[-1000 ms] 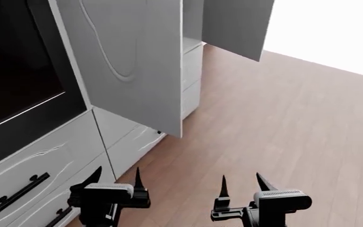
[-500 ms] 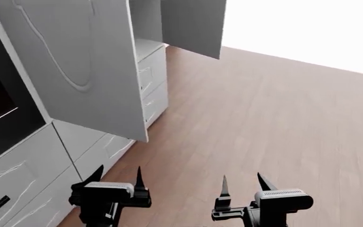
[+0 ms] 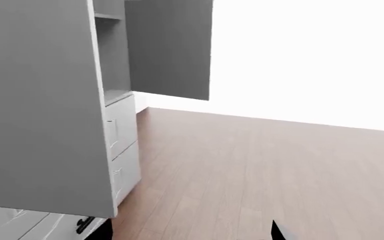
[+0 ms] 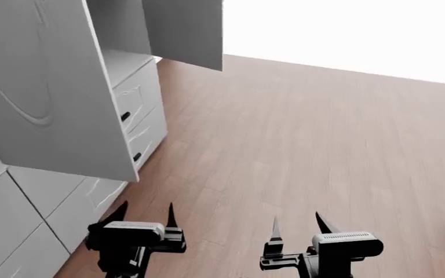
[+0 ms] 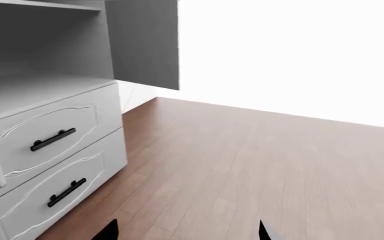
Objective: Pick the boxed drink from the counter and place it in the cabinet.
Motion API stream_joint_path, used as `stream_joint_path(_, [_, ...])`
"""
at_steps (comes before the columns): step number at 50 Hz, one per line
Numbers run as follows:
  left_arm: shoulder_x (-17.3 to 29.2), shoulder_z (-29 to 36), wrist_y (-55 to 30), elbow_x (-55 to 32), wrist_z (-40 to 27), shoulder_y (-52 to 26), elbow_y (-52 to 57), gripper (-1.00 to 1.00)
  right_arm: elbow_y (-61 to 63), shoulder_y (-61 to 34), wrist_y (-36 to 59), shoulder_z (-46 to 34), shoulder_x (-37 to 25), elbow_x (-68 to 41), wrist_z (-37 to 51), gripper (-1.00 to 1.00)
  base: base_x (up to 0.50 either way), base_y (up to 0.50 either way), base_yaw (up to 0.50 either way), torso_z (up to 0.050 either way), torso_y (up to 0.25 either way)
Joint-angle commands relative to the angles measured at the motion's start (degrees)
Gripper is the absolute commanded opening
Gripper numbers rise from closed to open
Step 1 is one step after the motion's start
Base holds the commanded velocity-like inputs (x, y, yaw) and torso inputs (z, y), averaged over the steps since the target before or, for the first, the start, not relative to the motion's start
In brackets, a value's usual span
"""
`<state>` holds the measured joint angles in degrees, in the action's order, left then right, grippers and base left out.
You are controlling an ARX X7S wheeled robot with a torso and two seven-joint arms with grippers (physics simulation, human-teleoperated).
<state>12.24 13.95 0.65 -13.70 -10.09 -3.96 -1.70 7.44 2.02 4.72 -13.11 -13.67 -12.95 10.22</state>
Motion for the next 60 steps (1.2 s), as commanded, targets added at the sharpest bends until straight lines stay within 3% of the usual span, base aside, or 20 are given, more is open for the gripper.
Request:
stream_joint_path(1, [0.3, 0.2, 0.9, -0.1, -0.2, 0.3, 0.3, 1.0, 0.3, 0.0, 0.0, -0.3, -0.3, -0.2, 0.4, 1.0, 0.0, 0.0, -0.5, 0.0, 0.0])
stream_joint_path(55, [1.5, 1.2, -0.1, -0.7, -2.1, 0.3, 1.2, 1.0, -0.4, -0.5, -0.2, -1.4, -1.3, -0.4, 2.3, 1.0, 0.0, 0.0, -0.48, 0.0, 0.0])
stream_joint_path(57, [2.3, 1.2, -2.5, -1.1, -2.4, 0.7, 3.5, 1.0, 0.7, -0.9, 1.7, -1.4, -1.8, -0.7, 2.3, 1.0, 0.0, 0.0, 0.0, 0.0, 0.0])
stream_joint_path(60, [7.0, -0.5, -12.6, -5.1, -3.7, 3.4, 16.3, 1.0, 10.8, 0.0, 9.3, 0.0, -5.1, -4.5, 2.4, 1.0, 0.0, 0.0, 0.0, 0.0, 0.0])
